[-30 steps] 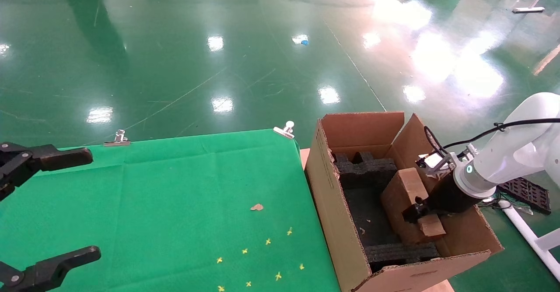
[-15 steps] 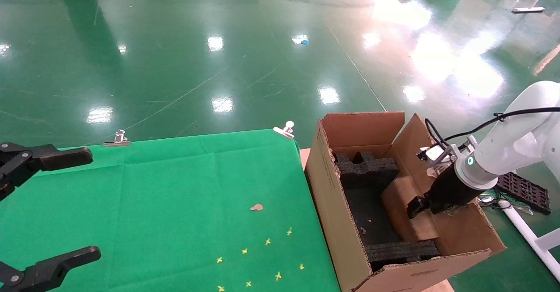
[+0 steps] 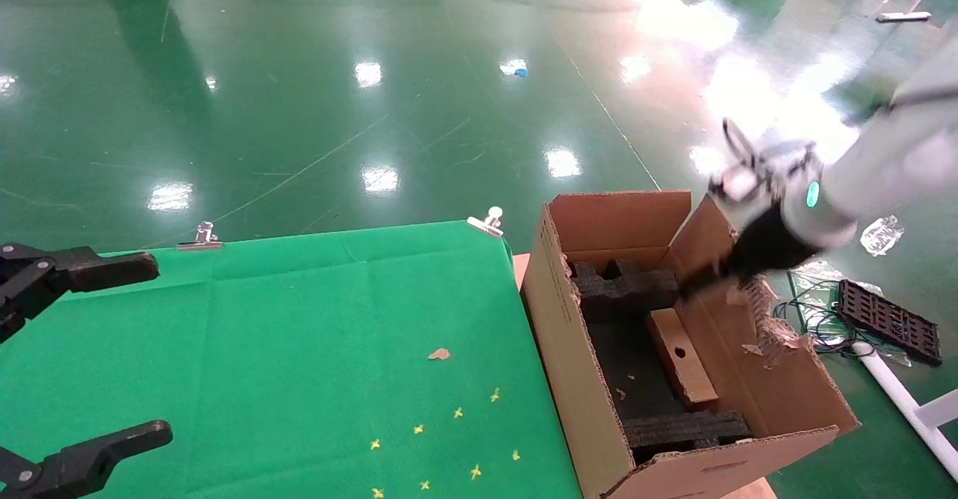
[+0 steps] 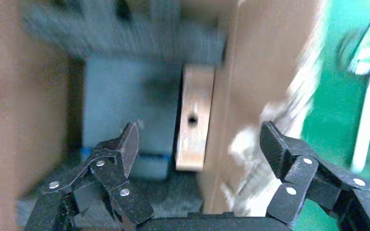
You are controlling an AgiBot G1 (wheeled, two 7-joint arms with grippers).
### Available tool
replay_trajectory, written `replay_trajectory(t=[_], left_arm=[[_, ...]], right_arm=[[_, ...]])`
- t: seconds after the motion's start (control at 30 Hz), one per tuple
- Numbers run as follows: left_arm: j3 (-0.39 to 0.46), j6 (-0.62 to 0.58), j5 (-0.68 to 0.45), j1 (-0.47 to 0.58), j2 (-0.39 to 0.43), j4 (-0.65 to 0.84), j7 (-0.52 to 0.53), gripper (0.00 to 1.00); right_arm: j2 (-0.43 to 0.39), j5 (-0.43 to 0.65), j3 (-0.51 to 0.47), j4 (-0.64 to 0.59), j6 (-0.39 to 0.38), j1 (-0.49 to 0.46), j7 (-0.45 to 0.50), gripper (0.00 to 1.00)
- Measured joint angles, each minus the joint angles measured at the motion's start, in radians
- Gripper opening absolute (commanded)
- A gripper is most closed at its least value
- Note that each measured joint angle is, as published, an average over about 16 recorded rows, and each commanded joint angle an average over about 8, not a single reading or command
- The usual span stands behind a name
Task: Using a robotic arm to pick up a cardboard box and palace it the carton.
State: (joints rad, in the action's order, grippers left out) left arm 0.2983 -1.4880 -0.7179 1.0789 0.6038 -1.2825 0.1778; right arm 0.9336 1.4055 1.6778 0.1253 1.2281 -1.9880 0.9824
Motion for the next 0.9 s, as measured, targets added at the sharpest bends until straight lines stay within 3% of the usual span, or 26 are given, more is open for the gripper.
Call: replay_trajectory(t=[0.23,0.47,0.67,0.9], left_arm=[[0.000,0.000,0.000,0.000,0.000,0.000,0.000,1.00],[0.001,0.000,0.000,0.000,0.000,0.000,0.000,1.00],[0.001,0.000,0.001,0.000,0.000,0.000,-0.001,1.00],[0.001,0.000,0.001,0.000,0.000,0.001,-0.001,1.00]], right_arm=[[-0.001,-0.006,-0.013,0.074,0.024,-0.161,-0.020,1.00],[-0.029,-0.032,-0.038,0.166,0.033,-0.250,-0.019,1.00],[-0.062,-0.067,-0.089,0.244,0.038,-0.240,-0.033,1.00],[-0.091,-0.121,-0.198,0.335,0.057,-0.152,-0.092,1.00]])
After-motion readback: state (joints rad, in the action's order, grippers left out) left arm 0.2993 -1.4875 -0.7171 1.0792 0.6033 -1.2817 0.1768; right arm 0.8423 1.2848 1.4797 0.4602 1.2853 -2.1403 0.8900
